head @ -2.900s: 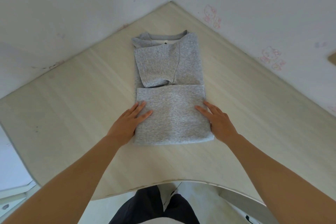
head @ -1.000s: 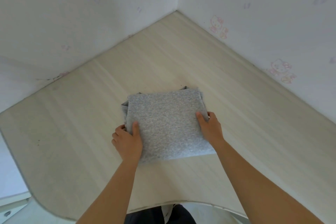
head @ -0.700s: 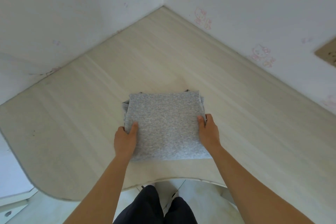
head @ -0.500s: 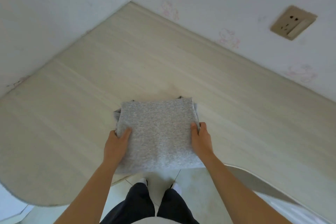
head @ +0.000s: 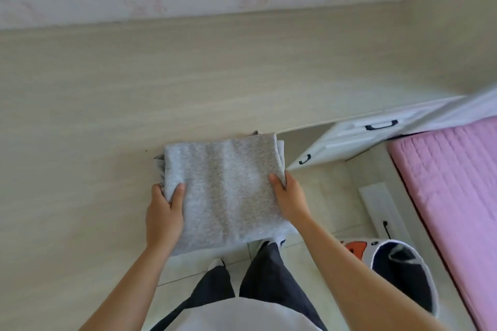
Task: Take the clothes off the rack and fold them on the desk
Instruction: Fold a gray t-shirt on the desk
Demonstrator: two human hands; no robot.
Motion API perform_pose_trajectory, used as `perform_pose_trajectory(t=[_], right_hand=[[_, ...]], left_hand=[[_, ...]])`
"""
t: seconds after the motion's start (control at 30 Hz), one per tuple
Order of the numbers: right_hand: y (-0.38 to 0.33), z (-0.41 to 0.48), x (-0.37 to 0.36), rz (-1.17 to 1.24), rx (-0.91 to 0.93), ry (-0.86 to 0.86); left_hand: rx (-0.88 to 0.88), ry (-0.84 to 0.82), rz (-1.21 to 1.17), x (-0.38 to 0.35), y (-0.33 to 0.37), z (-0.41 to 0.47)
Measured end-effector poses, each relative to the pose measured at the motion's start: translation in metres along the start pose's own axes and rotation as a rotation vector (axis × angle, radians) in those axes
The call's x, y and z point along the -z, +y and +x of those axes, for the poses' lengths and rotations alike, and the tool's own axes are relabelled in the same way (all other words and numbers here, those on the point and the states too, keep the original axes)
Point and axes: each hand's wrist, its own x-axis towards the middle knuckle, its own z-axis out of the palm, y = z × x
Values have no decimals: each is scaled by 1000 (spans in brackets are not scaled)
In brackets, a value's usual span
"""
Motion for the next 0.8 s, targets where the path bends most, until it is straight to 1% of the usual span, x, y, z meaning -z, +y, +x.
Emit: perform_pose_trajectory(t=[0.13,0.2,0.23,0.43,0.57,0.67,0.8], right_hand=[[53,-40,43,72,-80,199],[77,-57,59,113,-112,260],[96,-72,74,149,-146,312],[191,-139,134,265,-299,499],[254,-175,174,371,-374,567],[313,-204,210,468,-439,608],[378,-235,246,535,-501,619]], left_hand=[[-185,-181,80,-42,26,-21],[-241,-258,102,-61,37,-34],[-279,-325,120,-79,45,-47],[-401,-563,221,-162,73,-123],[-441,-670,314,-219,85,-177],[-380,-799,350,-271,91,-230],[-322,-949,419,-327,92,-286]])
